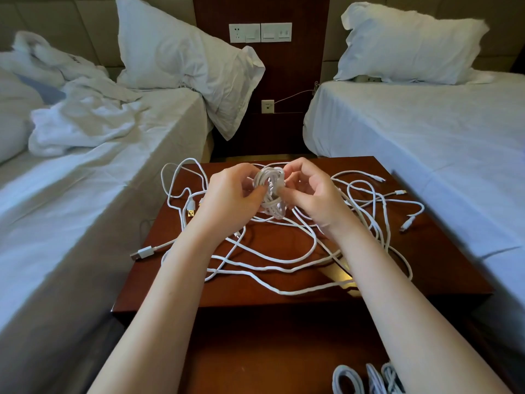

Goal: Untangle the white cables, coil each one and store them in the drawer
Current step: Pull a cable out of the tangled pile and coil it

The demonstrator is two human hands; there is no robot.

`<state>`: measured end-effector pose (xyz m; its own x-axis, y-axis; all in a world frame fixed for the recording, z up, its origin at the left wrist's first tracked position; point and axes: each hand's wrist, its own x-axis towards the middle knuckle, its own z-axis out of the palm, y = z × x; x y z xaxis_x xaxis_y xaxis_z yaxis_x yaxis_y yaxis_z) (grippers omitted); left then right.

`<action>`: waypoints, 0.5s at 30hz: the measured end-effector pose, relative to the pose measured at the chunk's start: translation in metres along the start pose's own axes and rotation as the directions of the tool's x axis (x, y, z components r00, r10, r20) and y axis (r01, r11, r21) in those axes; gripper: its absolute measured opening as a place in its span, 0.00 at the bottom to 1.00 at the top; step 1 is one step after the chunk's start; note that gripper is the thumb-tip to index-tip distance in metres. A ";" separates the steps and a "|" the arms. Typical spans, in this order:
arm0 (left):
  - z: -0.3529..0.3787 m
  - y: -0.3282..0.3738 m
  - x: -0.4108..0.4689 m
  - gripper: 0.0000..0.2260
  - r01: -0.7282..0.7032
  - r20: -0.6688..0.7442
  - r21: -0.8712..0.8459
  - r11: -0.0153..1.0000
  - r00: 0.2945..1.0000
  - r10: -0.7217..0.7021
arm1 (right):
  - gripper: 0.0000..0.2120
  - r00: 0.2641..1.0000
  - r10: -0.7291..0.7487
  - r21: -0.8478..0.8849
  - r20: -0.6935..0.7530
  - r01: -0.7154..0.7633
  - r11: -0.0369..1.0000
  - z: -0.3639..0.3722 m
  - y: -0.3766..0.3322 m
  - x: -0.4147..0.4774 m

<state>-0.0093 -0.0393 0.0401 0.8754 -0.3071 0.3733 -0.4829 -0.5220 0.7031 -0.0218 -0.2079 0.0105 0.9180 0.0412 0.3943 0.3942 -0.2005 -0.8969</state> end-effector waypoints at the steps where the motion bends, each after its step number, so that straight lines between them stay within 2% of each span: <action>1: -0.001 0.000 0.000 0.04 -0.001 -0.007 0.014 1.000 1.000 0.001 | 0.06 1.000 -0.010 0.025 0.006 0.010 1.000 -0.001 -0.001 0.001; 3: -0.002 0.000 0.000 0.04 -0.003 -0.009 0.048 0.999 1.000 0.004 | 0.05 0.999 -0.036 0.063 -0.023 0.037 0.997 0.000 -0.002 0.002; 8: -0.003 0.000 0.000 0.03 -0.029 -0.025 0.081 0.996 0.999 0.032 | 0.03 0.958 -0.241 -0.283 -0.153 0.192 0.940 0.007 -0.004 0.002; 11: 0.000 -0.001 0.001 0.02 -0.034 -0.093 0.037 0.999 0.995 0.038 | 0.04 0.922 -0.341 -0.367 -0.185 0.257 0.894 0.011 -0.002 0.002; 15: 0.005 -0.001 0.001 0.02 -0.021 -0.122 0.013 1.000 0.992 0.023 | 0.03 0.896 -0.378 -0.433 -0.232 0.253 0.865 0.017 0.003 0.000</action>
<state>-0.0083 -0.0425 0.0366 0.8604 -0.2196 0.4599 -0.5015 -0.5254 0.6873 -0.0197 -0.1925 0.0041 0.6638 -0.1146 0.7390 0.5551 -0.5867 -0.5896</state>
